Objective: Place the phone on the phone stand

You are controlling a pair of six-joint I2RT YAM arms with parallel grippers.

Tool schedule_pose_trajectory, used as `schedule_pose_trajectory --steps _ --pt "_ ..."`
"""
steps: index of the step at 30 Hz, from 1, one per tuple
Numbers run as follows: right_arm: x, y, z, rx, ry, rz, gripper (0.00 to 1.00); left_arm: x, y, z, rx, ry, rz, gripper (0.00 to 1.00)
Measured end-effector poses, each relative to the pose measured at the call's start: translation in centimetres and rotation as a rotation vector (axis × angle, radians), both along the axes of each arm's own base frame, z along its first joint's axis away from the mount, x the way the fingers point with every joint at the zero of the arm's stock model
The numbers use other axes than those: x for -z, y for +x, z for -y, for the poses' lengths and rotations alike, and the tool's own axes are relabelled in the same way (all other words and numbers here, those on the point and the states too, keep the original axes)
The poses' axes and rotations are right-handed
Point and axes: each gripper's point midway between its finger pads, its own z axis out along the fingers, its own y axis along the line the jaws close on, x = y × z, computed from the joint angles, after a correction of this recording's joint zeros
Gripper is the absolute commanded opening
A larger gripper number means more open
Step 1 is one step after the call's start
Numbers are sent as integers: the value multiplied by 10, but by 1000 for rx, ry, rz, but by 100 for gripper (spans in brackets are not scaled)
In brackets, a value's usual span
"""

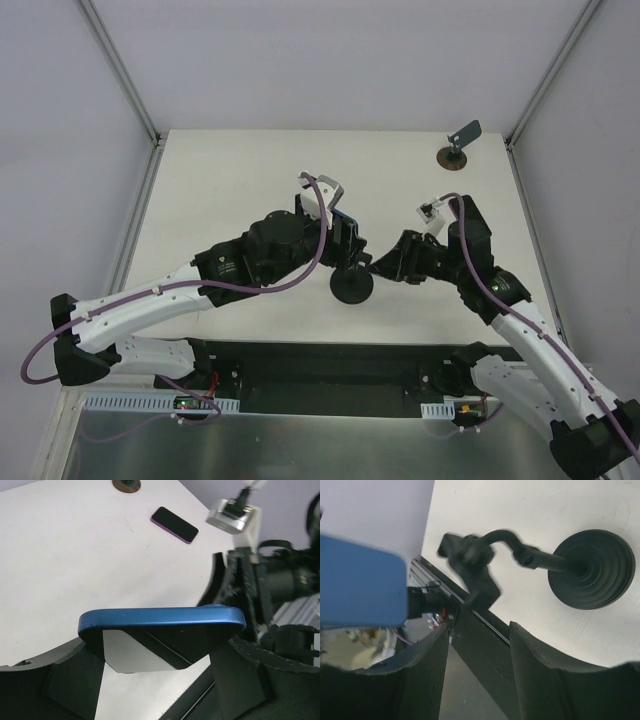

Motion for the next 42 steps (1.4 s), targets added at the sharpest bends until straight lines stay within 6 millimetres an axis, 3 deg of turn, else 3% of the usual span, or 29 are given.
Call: schedule_pose_trajectory --steps 7,13,19,25,35,42 --pt "-26 -19 -9 -48 -242 253 38 8 10 -19 -121 -25 -19 0" --pt "1 -15 -5 -3 -463 318 38 10 10 -41 -200 -68 -32 0" --pt "17 -4 -3 39 -612 363 38 11 10 -43 -210 -84 -49 0" --pt "6 6 -9 73 -645 404 39 12 10 -43 -212 -87 -53 0" --pt "7 17 -13 103 -693 410 36 18 8 -47 -213 -81 -56 0" --pt "5 20 -13 112 -711 413 21 18 7 -47 -211 -82 -56 0"
